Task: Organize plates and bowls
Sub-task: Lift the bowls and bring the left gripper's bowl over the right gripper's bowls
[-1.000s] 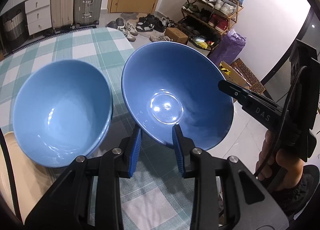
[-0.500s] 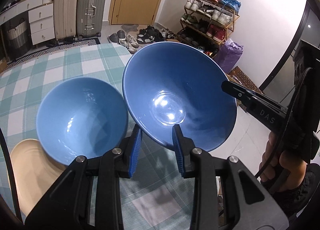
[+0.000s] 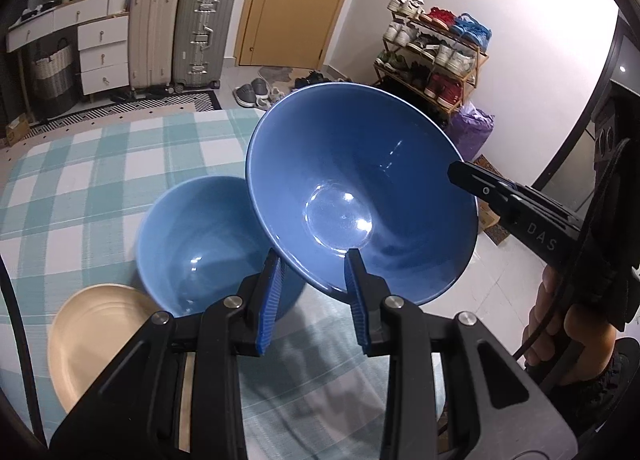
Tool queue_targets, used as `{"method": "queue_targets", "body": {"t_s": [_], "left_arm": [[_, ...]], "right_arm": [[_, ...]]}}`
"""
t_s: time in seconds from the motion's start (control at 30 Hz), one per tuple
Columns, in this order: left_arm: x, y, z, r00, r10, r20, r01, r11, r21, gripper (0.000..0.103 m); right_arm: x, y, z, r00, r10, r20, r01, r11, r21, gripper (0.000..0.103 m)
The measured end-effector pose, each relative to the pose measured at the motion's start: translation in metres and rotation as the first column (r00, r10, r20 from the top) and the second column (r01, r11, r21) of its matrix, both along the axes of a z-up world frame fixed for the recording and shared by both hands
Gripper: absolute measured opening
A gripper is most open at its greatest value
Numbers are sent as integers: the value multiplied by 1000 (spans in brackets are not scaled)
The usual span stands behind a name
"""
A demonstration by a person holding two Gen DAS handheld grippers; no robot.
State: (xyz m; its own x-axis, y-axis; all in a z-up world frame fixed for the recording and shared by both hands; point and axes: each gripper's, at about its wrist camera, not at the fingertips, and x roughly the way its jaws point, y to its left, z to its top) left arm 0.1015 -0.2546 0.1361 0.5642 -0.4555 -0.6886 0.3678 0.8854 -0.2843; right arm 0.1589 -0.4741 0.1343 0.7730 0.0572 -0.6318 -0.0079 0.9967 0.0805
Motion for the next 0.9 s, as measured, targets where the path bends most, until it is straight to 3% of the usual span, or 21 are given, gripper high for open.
{"method": "queue_targets", "body": {"t_s": [0.43, 0.9], "left_arm": [[8, 56, 7, 997, 75, 0, -75, 997, 1, 28], [24, 94, -12, 993, 116, -28, -116, 993, 20, 28]], "right_arm": [[19, 53, 0, 997, 72, -3, -72, 997, -6, 13], [40, 81, -29, 993, 103, -56, -102, 995, 11, 13]]}}
